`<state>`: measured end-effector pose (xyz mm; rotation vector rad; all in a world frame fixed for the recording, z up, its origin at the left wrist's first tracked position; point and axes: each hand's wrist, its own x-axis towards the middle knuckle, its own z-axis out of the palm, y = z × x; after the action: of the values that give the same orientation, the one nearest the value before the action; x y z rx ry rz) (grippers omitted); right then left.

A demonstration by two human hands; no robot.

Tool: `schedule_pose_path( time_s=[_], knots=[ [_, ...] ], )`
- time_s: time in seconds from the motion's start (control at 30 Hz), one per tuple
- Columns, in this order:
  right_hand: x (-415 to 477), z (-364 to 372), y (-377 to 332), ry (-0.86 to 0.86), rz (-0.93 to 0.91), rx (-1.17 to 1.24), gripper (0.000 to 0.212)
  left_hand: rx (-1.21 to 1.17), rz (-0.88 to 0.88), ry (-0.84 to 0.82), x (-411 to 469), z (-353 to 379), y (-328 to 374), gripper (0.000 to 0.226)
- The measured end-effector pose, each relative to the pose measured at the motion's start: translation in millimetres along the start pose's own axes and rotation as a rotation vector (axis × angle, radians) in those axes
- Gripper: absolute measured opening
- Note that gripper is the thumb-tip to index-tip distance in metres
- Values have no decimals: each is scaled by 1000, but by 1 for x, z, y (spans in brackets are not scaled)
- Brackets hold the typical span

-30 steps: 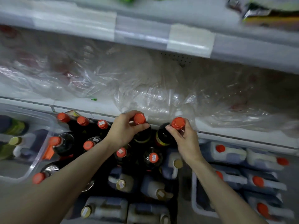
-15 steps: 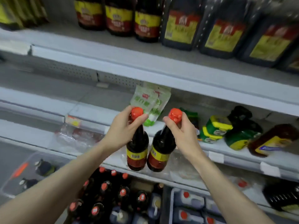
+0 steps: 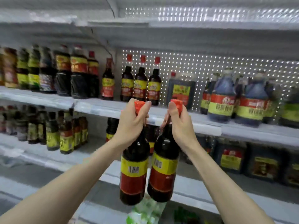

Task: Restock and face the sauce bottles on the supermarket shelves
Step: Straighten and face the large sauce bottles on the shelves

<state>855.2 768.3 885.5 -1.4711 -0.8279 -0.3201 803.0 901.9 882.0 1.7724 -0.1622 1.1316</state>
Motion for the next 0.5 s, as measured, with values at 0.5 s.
schedule_pose_path(
  time_s=[0.5],
  knots=[
    [103, 94, -82, 226, -246, -122, 40, -147, 259, -1, 141, -91, 24, 24]
  ],
)
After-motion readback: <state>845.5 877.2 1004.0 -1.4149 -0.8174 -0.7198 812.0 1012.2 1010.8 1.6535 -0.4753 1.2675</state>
